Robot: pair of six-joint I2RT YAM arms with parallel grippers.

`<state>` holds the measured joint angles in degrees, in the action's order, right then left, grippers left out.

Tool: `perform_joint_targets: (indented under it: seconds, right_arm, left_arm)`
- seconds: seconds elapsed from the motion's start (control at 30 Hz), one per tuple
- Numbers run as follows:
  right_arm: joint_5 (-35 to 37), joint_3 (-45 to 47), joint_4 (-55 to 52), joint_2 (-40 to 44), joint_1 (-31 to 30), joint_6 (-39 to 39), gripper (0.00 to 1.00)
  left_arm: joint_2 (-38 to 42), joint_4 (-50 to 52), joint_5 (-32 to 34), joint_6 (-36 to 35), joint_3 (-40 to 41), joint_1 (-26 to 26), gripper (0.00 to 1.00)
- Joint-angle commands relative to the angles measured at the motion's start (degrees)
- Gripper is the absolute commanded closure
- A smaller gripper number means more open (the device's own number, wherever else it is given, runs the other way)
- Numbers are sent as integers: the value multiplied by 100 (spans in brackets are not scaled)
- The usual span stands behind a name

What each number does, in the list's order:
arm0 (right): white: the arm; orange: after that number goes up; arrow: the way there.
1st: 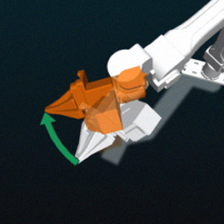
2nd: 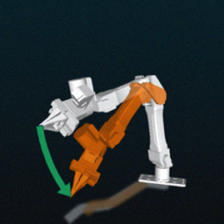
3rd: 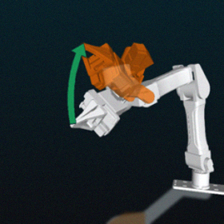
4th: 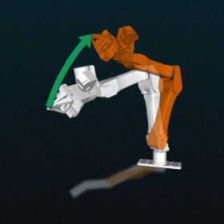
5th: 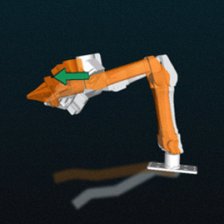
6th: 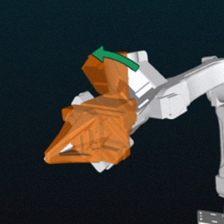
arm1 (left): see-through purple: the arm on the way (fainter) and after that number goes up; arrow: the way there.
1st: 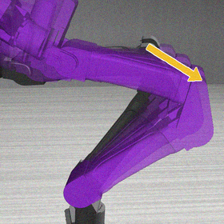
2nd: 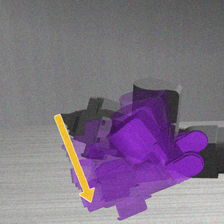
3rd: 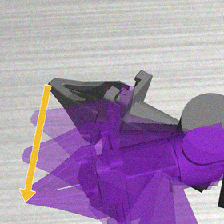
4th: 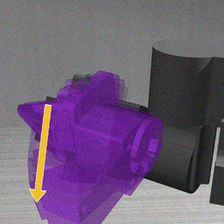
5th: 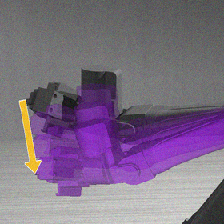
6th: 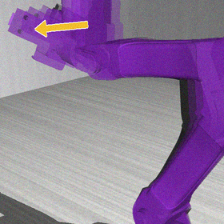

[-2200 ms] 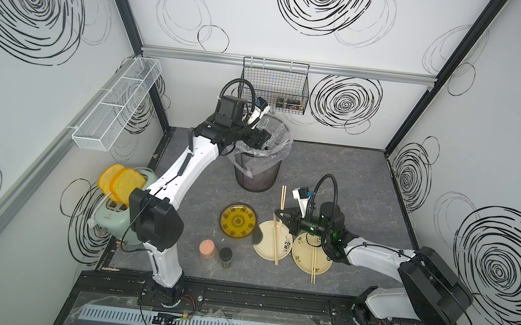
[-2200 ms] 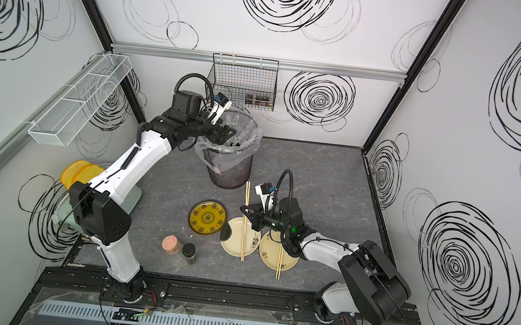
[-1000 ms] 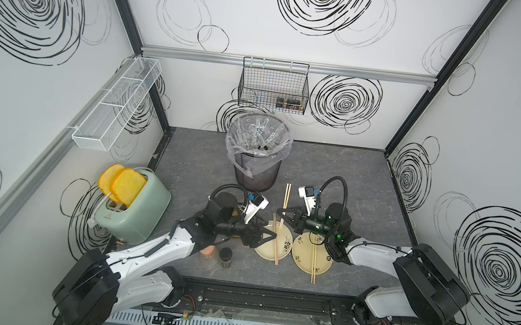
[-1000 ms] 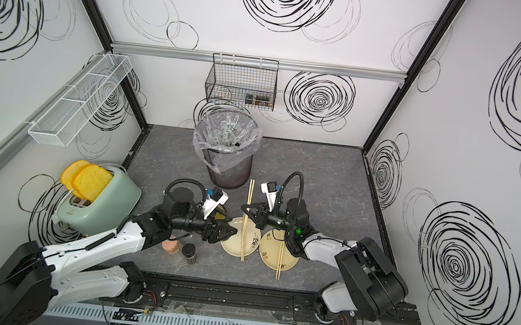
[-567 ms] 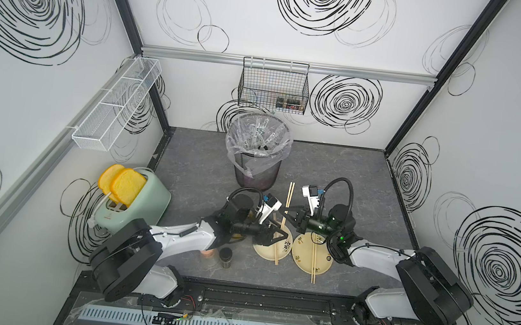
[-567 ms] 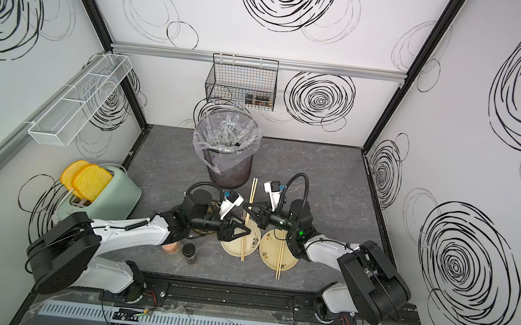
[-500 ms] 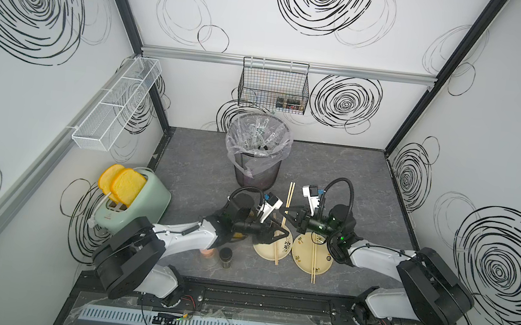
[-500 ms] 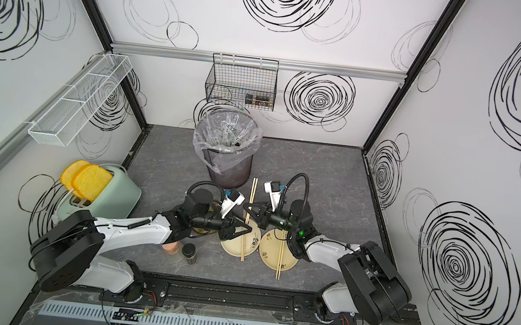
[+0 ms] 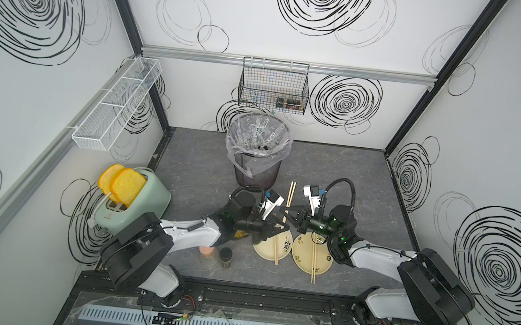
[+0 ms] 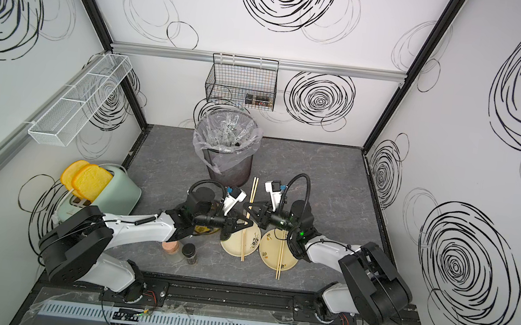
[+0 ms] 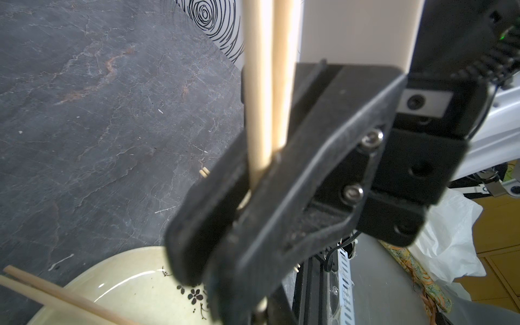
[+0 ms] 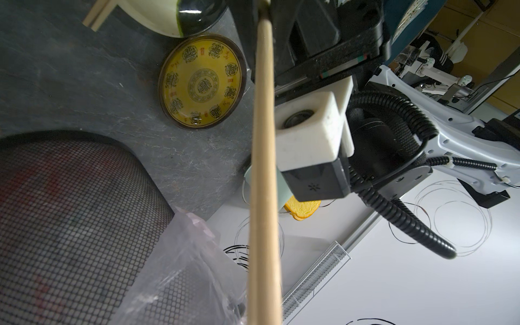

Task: Remove the packaging of disposable chopsticks
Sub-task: Place the disposable chopsticks on the plate.

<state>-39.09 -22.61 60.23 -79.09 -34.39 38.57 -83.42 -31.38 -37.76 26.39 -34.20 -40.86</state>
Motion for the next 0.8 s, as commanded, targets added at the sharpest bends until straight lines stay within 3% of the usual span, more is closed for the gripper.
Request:
perform_joint_targets:
  seconds: [0.0,0.07,0.17,0.33,0.47,0.77]
  right_arm:
    - [83,-24,42,94,2,-126,79]
    - [104,-48,-146,78,0,-148,64]
    - [186,-68,-229,43,4,-164,53]
    - [672,-45,-533,93,42,-287,51]
    - [938,6,-680,129,174,-313,51]
    - [1136,175,-718,331,406,-288,51]
  left_arm:
    - [314,236,78,8,18,171,100]
    - [475,754,147,-108,4,233,100]
    - [795,1768,356,-349,-16,386,100]
    - [1189,3808,942,-873,-295,806,100]
    - [1009,5283,2209,-1105,-724,812,100]
    - [486,5531,2749,-577,-677,764,100]
